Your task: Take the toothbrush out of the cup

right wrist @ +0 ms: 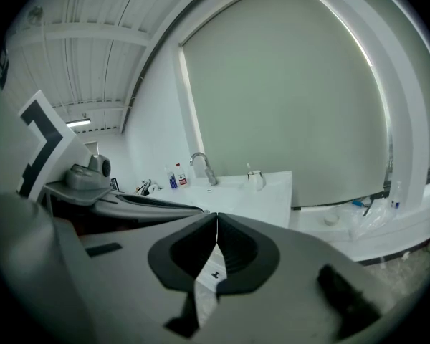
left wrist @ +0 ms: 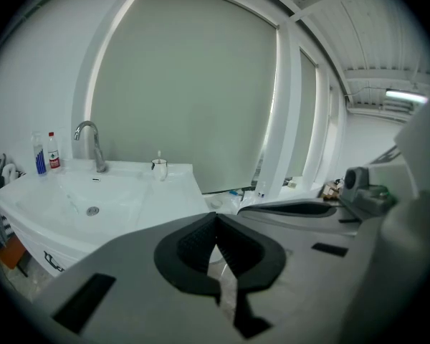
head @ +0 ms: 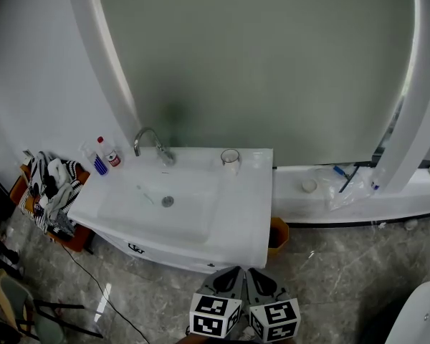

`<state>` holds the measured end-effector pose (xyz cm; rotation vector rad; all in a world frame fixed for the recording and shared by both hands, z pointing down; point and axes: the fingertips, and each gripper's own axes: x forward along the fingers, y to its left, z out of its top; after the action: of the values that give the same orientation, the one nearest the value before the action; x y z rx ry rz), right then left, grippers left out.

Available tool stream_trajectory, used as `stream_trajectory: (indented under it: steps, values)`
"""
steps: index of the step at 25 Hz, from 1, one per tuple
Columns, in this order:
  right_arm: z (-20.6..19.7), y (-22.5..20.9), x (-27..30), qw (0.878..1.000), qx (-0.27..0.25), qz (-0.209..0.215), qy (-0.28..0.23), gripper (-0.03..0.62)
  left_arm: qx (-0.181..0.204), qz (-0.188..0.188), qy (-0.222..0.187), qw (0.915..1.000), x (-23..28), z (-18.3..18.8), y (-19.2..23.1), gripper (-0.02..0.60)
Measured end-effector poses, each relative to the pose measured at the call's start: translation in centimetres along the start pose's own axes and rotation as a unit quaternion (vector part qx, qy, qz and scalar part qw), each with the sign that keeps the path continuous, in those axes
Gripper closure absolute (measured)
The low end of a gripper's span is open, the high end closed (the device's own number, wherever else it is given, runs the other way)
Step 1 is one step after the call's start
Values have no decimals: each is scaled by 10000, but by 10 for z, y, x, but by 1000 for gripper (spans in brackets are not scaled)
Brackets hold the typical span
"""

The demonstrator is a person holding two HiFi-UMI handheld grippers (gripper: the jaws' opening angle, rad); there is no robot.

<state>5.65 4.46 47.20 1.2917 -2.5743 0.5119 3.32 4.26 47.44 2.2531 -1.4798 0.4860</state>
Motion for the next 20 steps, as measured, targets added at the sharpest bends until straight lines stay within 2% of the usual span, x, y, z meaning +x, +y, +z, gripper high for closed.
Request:
stream_trajectory:
  steps: [13, 20]
  values:
    - [21, -27, 64, 9997, -21, -203, 145, 582, -157, -187, 24, 9997, 53, 27, 43, 572]
    - [37, -34, 104, 9996, 9, -224, 194, 582, -101, -329, -44, 9994, 80, 46, 70, 572]
